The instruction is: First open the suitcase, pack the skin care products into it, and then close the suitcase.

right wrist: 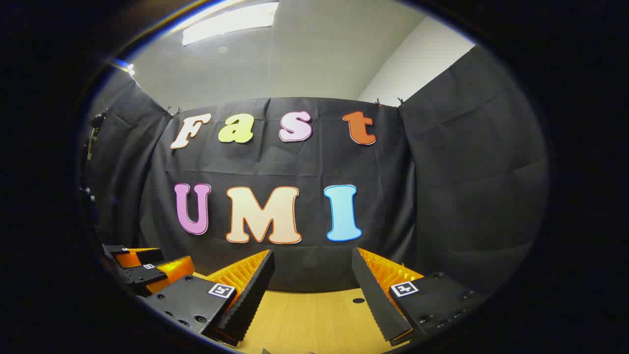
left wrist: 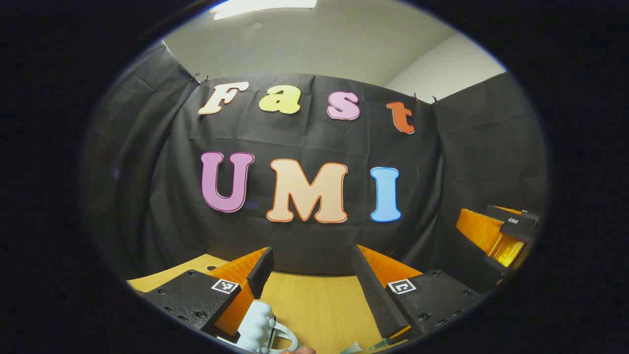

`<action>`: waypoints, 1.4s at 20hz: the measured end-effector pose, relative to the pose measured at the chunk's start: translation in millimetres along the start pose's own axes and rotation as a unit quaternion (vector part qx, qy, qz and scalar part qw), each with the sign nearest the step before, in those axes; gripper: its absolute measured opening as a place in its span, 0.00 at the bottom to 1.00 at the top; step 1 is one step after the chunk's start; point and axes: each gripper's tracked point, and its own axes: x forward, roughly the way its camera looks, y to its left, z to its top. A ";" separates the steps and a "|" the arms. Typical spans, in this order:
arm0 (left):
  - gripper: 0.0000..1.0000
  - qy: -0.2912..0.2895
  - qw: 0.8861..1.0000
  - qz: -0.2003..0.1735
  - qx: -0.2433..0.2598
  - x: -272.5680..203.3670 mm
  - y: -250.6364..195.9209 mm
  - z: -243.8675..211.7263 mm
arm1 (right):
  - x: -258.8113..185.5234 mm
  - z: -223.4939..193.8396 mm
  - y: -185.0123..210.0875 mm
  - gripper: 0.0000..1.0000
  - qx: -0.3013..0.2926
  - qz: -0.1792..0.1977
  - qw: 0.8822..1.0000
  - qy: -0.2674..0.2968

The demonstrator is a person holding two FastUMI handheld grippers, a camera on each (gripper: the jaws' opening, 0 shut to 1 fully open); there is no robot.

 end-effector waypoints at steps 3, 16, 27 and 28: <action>0.94 0.049 0.999 0.010 0.007 -0.2 -0.8 -32.5 | 2.2 -16.9 -3.2 0.98 0.004 0.022 1.000 0.017; 0.95 0.313 0.949 0.041 0.005 -18.2 33.8 -226.5 | 17.0 -58.3 -5.4 0.98 -0.020 0.022 0.998 0.059; 0.94 0.439 0.898 0.006 -0.017 -29.3 14.3 -301.0 | 13.5 -78.3 -9.1 0.99 -0.050 -0.001 0.995 0.091; 0.92 0.449 0.893 0.003 -0.021 -31.8 12.5 -308.0 | 13.9 -77.8 -9.6 0.99 -0.054 -0.001 0.994 0.091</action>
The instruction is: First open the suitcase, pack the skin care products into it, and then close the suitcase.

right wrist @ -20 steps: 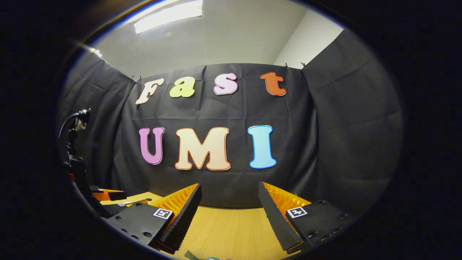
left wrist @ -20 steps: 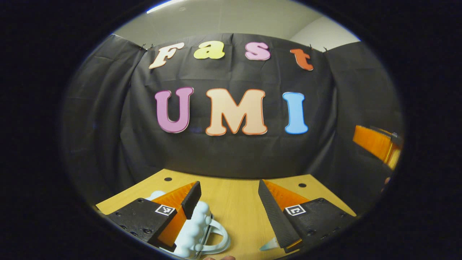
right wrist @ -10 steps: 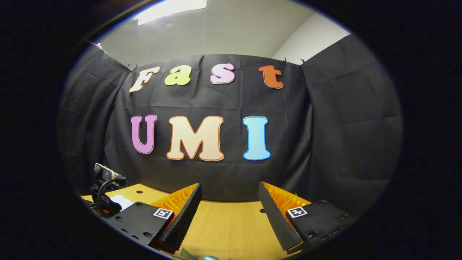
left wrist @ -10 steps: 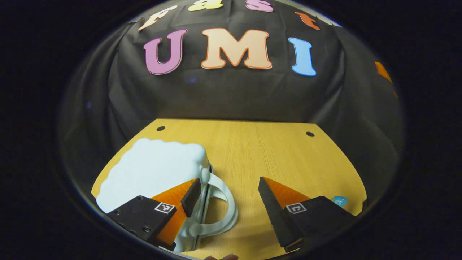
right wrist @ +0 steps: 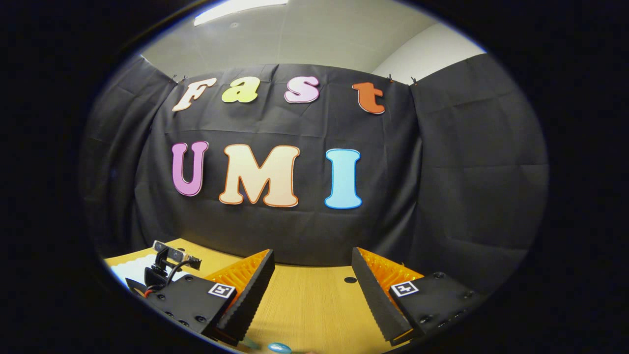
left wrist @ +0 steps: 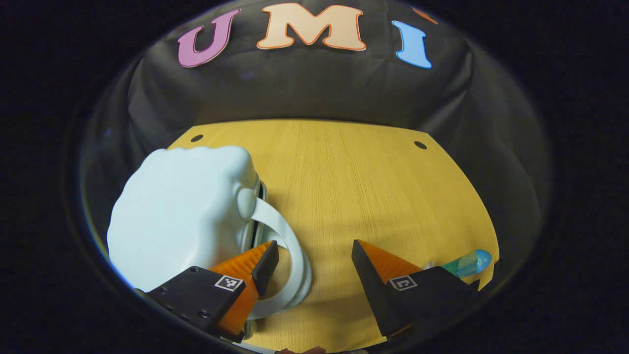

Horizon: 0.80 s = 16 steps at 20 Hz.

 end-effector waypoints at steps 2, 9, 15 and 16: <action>0.92 0.013 1.000 -0.003 -0.002 5.0 -1.5 -5.7 | -1.0 0.8 -1.1 0.99 -0.007 -0.001 1.000 -0.002; 0.61 0.040 0.999 -0.004 -0.018 17.6 10.0 -15.1 | -6.0 3.5 -1.3 0.99 -0.016 0.001 1.000 -0.010; 0.11 0.061 0.998 -0.018 -0.013 21.1 19.9 -19.7 | -11.6 5.6 7.4 0.99 -0.015 0.016 1.000 -0.018; 0.07 0.061 0.998 -0.021 -0.008 19.7 19.7 -19.4 | -12.3 6.9 9.3 0.99 -0.014 0.020 0.999 -0.020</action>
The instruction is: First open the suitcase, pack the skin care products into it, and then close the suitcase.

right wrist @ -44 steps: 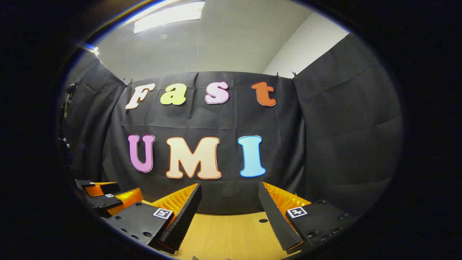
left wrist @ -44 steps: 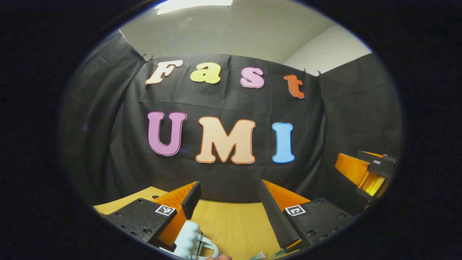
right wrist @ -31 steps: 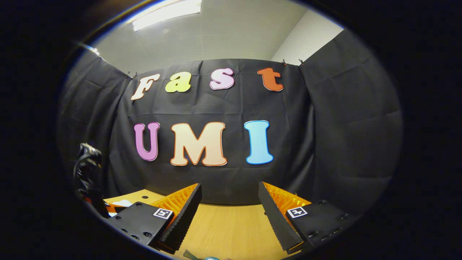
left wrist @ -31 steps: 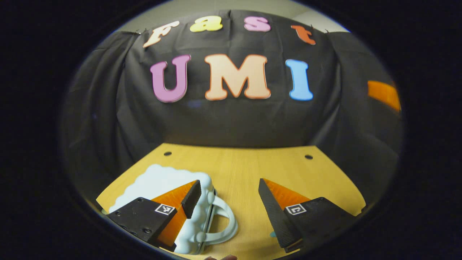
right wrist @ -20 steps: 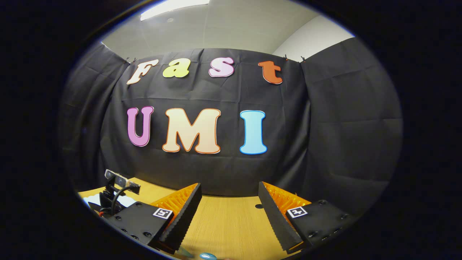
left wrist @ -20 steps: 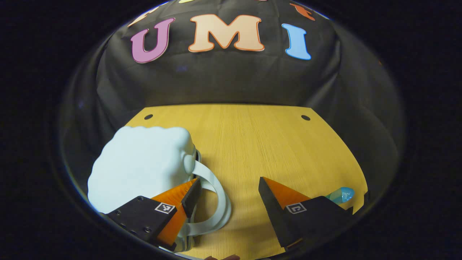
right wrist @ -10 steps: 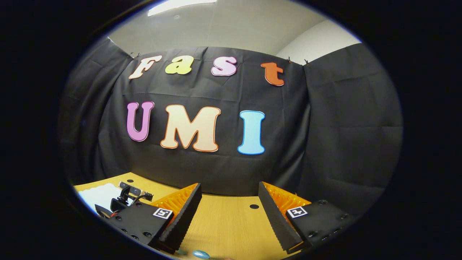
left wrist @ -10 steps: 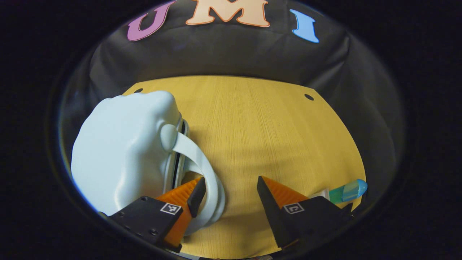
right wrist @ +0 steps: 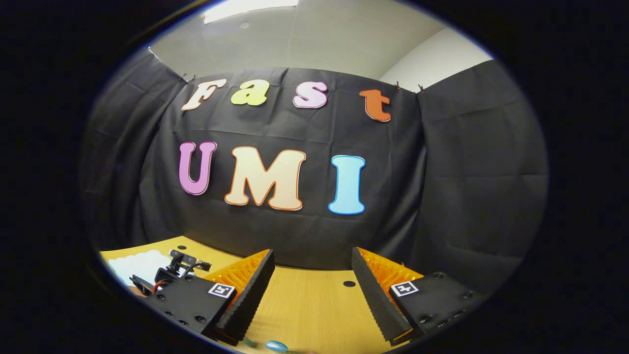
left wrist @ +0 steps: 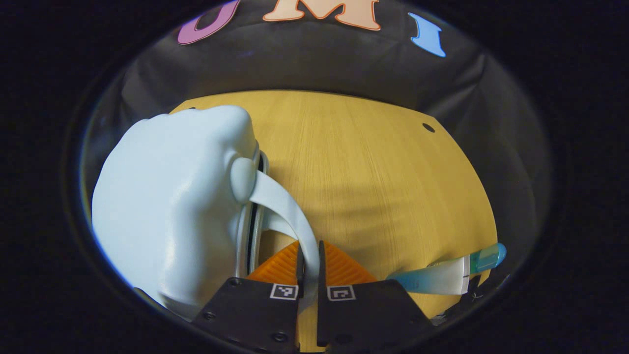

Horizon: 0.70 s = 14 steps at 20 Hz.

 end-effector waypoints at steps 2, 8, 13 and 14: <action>0.04 0.002 1.000 0.009 0.007 -2.8 -1.0 0.8 | -1.2 3.7 3.9 0.99 0.001 0.007 1.000 -0.006; 0.00 -0.021 0.999 0.020 0.042 -31.5 -2.7 23.9 | -2.0 9.7 16.7 0.99 0.008 0.026 0.999 -0.019; 0.00 -0.051 0.997 0.023 0.060 -61.0 -0.4 53.5 | 0.9 10.2 33.1 0.99 0.022 0.041 0.999 -0.021; 0.00 -0.053 0.997 0.023 0.059 -70.6 4.7 57.5 | 1.6 11.3 36.7 0.99 0.025 0.044 0.998 -0.022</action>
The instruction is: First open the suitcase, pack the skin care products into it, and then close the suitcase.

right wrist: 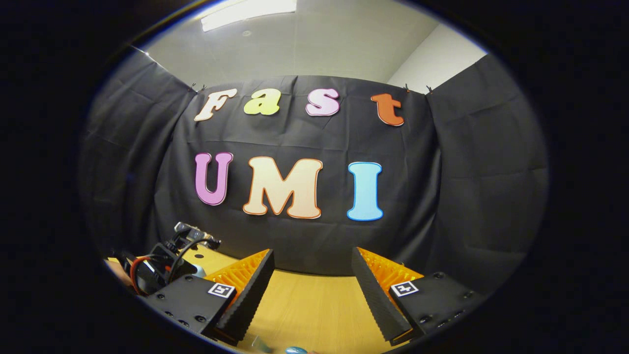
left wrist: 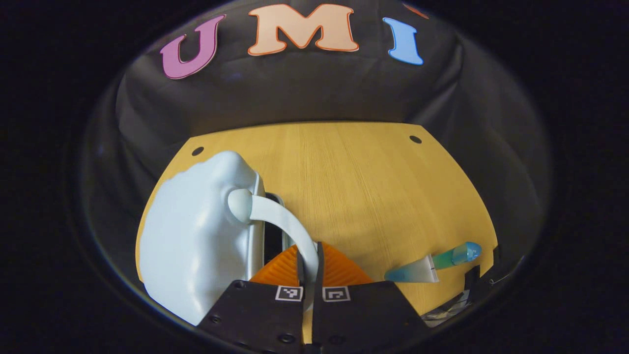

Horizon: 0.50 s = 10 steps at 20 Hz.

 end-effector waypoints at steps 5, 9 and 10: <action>0.00 -0.034 0.999 -0.004 -0.009 -42.5 29.2 32.5 | 4.6 -4.6 25.5 0.99 0.015 0.017 1.000 0.003; 0.00 -0.060 0.998 0.001 -0.028 -65.8 63.8 57.3 | 9.9 -6.9 45.6 0.99 0.016 0.028 0.999 0.006; 0.00 -0.066 0.997 0.003 -0.031 -73.4 75.2 62.0 | 11.8 -6.2 49.6 0.99 0.018 0.030 0.999 0.006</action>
